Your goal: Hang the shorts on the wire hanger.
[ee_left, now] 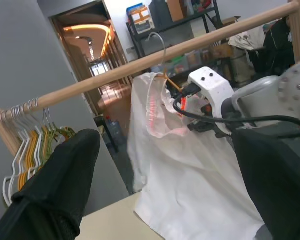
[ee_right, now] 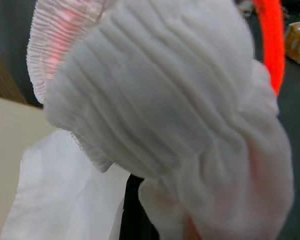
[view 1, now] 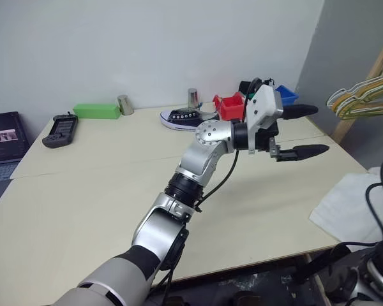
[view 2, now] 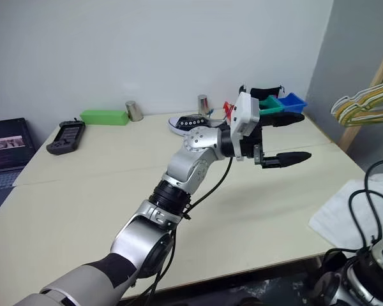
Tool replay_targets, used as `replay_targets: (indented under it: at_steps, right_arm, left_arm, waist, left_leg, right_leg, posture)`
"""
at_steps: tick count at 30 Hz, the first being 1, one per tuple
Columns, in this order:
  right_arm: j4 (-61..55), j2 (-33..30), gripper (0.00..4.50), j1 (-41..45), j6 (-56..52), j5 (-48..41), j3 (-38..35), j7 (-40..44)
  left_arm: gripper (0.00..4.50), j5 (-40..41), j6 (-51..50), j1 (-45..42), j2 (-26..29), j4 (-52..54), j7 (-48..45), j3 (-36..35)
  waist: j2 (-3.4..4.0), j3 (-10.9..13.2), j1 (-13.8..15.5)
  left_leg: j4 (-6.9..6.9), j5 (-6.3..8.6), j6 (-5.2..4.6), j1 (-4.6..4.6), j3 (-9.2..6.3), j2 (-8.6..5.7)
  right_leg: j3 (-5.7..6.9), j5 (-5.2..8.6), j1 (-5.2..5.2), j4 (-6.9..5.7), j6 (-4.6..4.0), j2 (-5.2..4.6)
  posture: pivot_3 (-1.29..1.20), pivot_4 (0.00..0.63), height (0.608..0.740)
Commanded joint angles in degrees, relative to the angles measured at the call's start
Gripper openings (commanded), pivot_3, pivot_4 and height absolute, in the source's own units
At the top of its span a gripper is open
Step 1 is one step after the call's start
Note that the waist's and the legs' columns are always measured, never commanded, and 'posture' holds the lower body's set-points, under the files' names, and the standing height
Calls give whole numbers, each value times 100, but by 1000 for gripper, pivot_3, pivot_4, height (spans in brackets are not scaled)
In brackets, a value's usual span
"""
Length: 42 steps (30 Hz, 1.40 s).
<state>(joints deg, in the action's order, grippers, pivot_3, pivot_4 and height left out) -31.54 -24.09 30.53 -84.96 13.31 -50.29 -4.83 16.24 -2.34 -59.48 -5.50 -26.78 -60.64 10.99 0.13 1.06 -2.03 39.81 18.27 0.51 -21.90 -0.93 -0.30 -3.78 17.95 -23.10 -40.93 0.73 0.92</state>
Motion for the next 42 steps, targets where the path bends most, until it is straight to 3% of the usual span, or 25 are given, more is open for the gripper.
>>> replay_targets:
  at_steps: [1, 7, 16, 33, 42]
  right_arm:
    - [362, -447, 0, 301, 297, -134, -244, 109]
    - [1146, -912, 0, 633, 431, -249, -547, 115]
    - [1530, -896, 0, 1676, -266, -150, -1081, -69]
    - [2019, -1102, 0, 1811, -577, -137, -1293, -142]
    - [1645, -987, 2250, 1367, -380, -141, -927, -97]
  left_arm:
    - [4473, 5, 19, -90, 15, 173, 100, -54]
    - [4473, -74, 50, -69, 126, 113, 90, -8]
    - [4473, -177, 94, -9, 250, 155, 24, 28]
    - [4473, -286, 142, 142, 346, 277, 78, 80]
    - [4500, -294, 114, 216, 428, 365, 101, 76]
  waist:
    - [1, -1, 0]
    - [1, 0, 10]
    - [12, -6, 19]
    - [16, -9, 27]
    - [14, -8, 42]
  left_leg:
    - [-2, 0, 0, 2, -2, -1]
    - [-1, 0, -1, 4, 3, -3]
    - [-2, 0, 0, 4, 7, -3]
    - [-2, 0, 0, 3, 11, -4]
    - [-1, 0, 0, 2, 11, -4]
  right_leg:
    - [-6, 1, 0, 0, 1, 0]
    - [-26, 3, 0, -2, 6, 0]
    - [-33, 4, 0, -2, 9, 0]
    - [-37, 6, 0, -1, 11, -3]
    - [-37, 6, 0, -1, 12, -3]
  posture:
    - [-79, 0, 740]
    - [-69, 0, 740]
    - [-69, 0, 740]
    - [-45, 0, 740]
    - [-31, 0, 740]
